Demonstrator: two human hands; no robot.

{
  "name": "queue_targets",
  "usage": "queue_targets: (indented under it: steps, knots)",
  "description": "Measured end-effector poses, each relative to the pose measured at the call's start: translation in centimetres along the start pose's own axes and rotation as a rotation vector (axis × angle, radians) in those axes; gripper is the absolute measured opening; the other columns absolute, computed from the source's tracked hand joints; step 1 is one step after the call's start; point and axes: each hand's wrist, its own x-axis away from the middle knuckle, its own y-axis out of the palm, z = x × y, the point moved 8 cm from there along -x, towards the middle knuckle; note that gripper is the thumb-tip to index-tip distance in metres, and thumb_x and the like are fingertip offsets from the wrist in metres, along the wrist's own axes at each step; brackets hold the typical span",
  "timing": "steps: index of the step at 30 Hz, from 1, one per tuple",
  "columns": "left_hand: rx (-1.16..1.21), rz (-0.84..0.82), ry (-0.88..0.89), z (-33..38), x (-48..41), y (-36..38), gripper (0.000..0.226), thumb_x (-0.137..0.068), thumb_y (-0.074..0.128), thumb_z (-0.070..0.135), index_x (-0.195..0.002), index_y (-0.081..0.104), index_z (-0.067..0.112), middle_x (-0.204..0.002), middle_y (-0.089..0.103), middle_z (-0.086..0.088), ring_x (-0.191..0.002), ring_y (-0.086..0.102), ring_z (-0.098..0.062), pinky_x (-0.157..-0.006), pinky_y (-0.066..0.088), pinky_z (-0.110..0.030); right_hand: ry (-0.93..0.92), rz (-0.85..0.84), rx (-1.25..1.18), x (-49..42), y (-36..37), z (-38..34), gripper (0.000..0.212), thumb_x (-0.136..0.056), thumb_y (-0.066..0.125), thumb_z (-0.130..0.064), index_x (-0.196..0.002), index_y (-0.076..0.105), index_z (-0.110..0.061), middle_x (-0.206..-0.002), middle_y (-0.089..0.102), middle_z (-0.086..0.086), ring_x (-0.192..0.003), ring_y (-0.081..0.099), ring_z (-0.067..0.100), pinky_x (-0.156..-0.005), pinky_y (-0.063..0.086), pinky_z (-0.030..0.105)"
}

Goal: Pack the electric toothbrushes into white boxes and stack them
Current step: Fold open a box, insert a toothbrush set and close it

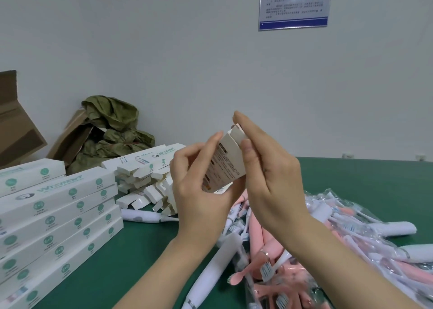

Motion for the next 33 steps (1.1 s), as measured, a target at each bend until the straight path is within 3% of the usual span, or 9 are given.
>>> queue_targets:
  steps: [8,13,17,19,22,24,26,29,33]
  knots:
    - [-0.021,-0.075,-0.087,-1.3,0.3,0.4,0.068,-0.063,0.075,0.025,-0.124,0.047,0.035,-0.103,0.044,0.009,-0.102,0.05,-0.019,-0.083,0.04,-0.007,0.127,-0.116,-0.005,1.2,1.5,2.5,0.044,-0.099,0.032,-0.026,-0.139,0.044,-0.014,-0.127,0.043,-0.019,-0.12,0.039,-0.008,-0.096,0.027,-0.002]
    - [0.0,-0.065,-0.096,-1.3,0.4,0.3,0.062,-0.064,0.073,0.025,-0.119,0.049,0.04,-0.099,0.044,0.009,-0.098,0.051,-0.018,-0.085,0.038,-0.006,0.049,-0.165,0.092,1.6,2.5,2.1,0.05,-0.098,0.028,-0.029,-0.142,0.039,-0.008,-0.142,0.043,0.003,-0.132,0.033,0.008,-0.108,0.023,0.011]
    - [0.003,-0.071,-0.123,-2.4,0.6,0.3,0.061,-0.065,0.074,0.02,-0.118,0.049,0.037,-0.1,0.047,0.001,-0.098,0.052,-0.02,-0.085,0.036,-0.004,0.052,-0.301,0.117,2.1,3.8,2.2,0.05,-0.099,0.026,-0.036,-0.146,0.022,-0.02,-0.147,0.026,-0.01,-0.133,0.018,-0.008,-0.108,0.01,0.003]
    - [-0.025,-0.107,-0.131,-2.7,0.5,0.4,0.065,-0.066,0.082,0.016,-0.119,0.052,0.037,-0.103,0.046,0.008,-0.103,0.052,-0.016,-0.086,0.036,-0.005,0.156,-0.328,-0.047,2.0,3.8,2.8,0.046,-0.098,0.027,-0.04,-0.142,0.02,-0.032,-0.144,0.022,-0.025,-0.132,0.018,-0.016,-0.106,0.013,0.002]
    - [0.015,-0.043,-0.087,-2.5,-0.8,-1.0,0.058,-0.073,0.079,0.029,-0.122,0.049,0.037,-0.112,0.047,0.017,-0.111,0.048,0.001,-0.093,0.036,-0.009,0.37,-0.1,-0.392,1.2,2.1,4.3,0.031,-0.097,0.032,-0.038,-0.123,0.047,-0.04,-0.126,0.055,-0.025,-0.119,0.049,-0.008,-0.099,0.04,0.015]
    - [0.226,0.059,-0.162,-3.1,-2.2,-2.8,0.053,-0.077,0.073,0.043,-0.121,0.046,0.036,-0.117,0.054,0.015,-0.116,0.052,-0.002,-0.098,0.041,-0.018,0.576,0.018,-0.392,1.3,1.2,6.6,0.02,-0.098,0.039,-0.033,-0.104,0.058,-0.034,-0.104,0.065,-0.015,-0.104,0.06,0.003,-0.092,0.049,0.031]
    - [0.449,0.123,-0.269,-4.2,-3.0,-3.8,0.051,-0.077,0.069,0.043,-0.121,0.046,0.03,-0.115,0.063,0.013,-0.114,0.056,-0.002,-0.093,0.046,-0.017,0.82,-0.051,-0.27,2.2,1.3,9.3,0.019,-0.096,0.045,-0.035,-0.102,0.058,-0.022,-0.099,0.062,-0.01,-0.096,0.06,0.011,-0.095,0.048,0.042]
    - [0.818,0.071,-0.526,-6.3,-2.3,-1.7,0.047,-0.078,0.061,0.029,-0.123,0.049,0.025,-0.119,0.066,0.008,-0.113,0.06,-0.008,-0.094,0.048,-0.021,1.182,-0.12,-0.408,4.9,2.2,12.4,0.049,-0.092,0.054,-0.044,-0.117,0.049,-0.002,-0.108,0.052,0.006,-0.091,0.059,0.019,-0.091,0.052,0.041]
    - [0.948,-0.068,-0.774,-7.7,-0.3,1.1,0.045,-0.084,0.052,0.02,-0.128,0.048,0.013,-0.122,0.065,-0.005,-0.111,0.062,-0.013,-0.097,0.048,-0.025,1.391,0.142,-0.906,6.2,2.5,13.4,0.013,-0.093,0.057,-0.018,-0.094,0.055,-0.005,-0.097,0.059,0.018,-0.08,0.064,0.027,-0.055,0.059,0.029]
